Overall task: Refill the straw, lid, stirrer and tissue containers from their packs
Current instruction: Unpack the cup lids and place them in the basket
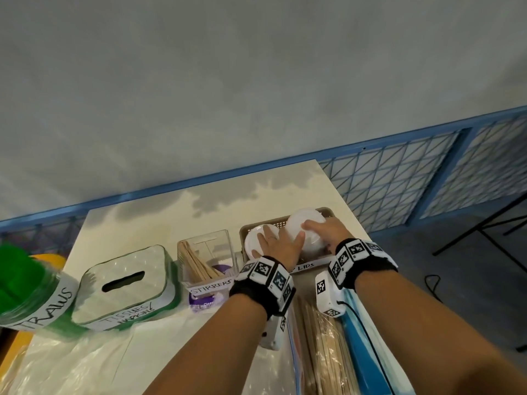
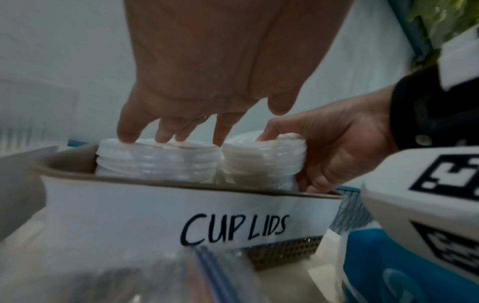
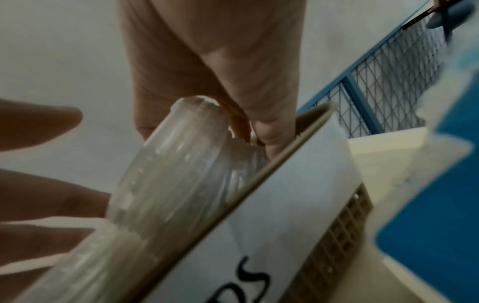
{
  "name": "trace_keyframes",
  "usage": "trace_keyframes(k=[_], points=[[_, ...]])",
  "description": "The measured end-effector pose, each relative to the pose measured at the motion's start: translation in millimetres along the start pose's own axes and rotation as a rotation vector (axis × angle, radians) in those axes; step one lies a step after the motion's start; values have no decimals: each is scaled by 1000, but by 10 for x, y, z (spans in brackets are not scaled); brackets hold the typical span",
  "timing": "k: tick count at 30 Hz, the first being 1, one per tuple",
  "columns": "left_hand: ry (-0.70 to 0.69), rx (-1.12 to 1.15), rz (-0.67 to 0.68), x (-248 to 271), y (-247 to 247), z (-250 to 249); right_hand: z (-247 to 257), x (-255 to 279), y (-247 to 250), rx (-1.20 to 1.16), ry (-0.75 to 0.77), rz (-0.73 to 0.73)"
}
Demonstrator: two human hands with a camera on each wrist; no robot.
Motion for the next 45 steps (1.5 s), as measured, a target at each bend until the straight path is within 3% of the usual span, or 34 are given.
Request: trace_keyframes(k=[6, 17, 23, 29, 33, 36, 40, 45], points=[[-37, -163, 9, 30, -108, -3, -104, -77, -19, 136, -4, 39], [-48, -204, 5, 25, -134, 16, 36, 83, -5, 433, 266, -74], [-55, -192, 7, 36, -115, 3, 43, 74, -5, 422, 231, -71], [-127, -112, -33, 174, 37, -100, 171, 243, 127, 366, 309, -225], [-260, -66, -123, 436, 384, -250, 334, 621, 223, 266, 414, -321], [-358, 10, -136, 730, 738, -270, 383, 1045, 80, 438, 413, -114], [-337, -13, -168, 1067, 1045, 50, 177, 1677, -283, 729, 375, 212], [-173, -119, -137, 1239, 911, 809, -235, 1879, -701, 745, 301, 262]])
Point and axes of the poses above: each hand's wrist, its own x-axis away from the middle knuckle, its own y-axis out of the back of the hand, z = x × y, the point moved 6 cm from there along -x, towards the middle knuckle, and after that the axes turned 11 degrees about x, right-handed, at the moved point
